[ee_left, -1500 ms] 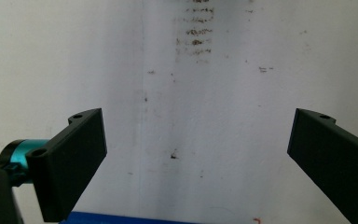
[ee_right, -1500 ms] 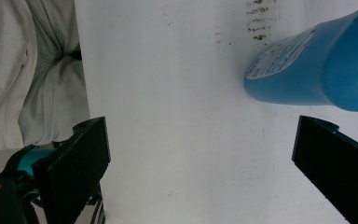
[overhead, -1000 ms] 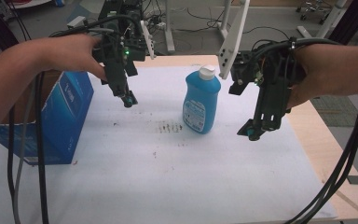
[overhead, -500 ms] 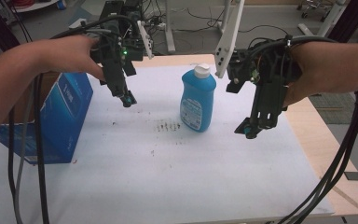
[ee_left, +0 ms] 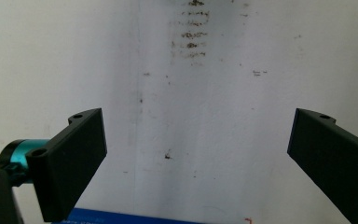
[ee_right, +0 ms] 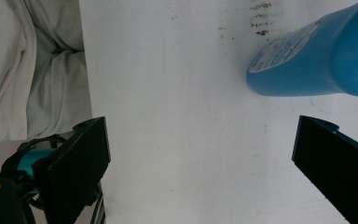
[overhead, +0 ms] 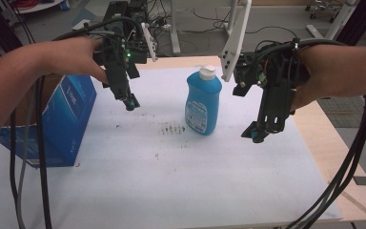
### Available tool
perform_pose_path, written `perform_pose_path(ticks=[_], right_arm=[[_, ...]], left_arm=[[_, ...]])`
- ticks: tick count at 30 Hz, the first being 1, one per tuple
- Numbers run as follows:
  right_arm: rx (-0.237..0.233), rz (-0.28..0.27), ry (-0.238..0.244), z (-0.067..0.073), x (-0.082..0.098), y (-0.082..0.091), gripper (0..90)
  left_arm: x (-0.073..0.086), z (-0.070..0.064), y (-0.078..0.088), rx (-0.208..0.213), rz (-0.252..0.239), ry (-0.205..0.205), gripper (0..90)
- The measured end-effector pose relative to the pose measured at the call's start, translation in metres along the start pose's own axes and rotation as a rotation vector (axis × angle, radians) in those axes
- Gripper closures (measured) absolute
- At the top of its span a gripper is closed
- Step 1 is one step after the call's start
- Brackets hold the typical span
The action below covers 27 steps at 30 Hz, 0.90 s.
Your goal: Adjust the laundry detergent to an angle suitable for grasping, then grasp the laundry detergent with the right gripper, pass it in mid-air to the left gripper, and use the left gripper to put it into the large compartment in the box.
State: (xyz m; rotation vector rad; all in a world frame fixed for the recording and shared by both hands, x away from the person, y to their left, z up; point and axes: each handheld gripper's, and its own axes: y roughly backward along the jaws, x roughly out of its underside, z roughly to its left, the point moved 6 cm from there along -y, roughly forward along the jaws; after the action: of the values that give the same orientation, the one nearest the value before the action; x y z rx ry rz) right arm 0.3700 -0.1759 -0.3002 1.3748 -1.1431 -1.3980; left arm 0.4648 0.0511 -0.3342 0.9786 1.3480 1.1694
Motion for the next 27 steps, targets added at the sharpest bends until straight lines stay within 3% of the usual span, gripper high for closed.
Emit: perform_pose_path(ticks=[6,16,17,18,19,21,27], right_arm=[[0.022,-0.01,-0.038,-0.001,0.003,-0.001,3.2],[0.059,-0.035,-0.16,-0.011,0.008,-0.006,3.2],[0.072,-0.049,-0.216,-0.014,0.01,-0.007,3.2],[0.072,-0.049,-0.216,-0.014,0.01,-0.007,3.2],[0.075,-0.066,-0.266,-0.016,0.013,-0.009,3.2],[0.072,-0.078,-0.29,-0.018,0.014,-0.01,3.2],[0.073,-0.186,-0.445,-0.026,0.016,-0.014,3.3]], left_arm=[[0.002,0.001,-0.001,0.0,0.005,0.0,4.5],[0.005,0.002,-0.002,-0.006,0.003,-0.002,4.5],[0.006,0.002,-0.003,-0.004,-0.001,0.001,4.5],[0.006,0.002,-0.003,-0.004,-0.001,0.001,4.5],[0.008,0.003,-0.004,-0.002,0.003,0.0,4.5],[0.008,0.003,-0.004,-0.002,0.002,0.002,4.5],[0.009,0.004,-0.003,-0.008,-0.004,0.005,4.5]])
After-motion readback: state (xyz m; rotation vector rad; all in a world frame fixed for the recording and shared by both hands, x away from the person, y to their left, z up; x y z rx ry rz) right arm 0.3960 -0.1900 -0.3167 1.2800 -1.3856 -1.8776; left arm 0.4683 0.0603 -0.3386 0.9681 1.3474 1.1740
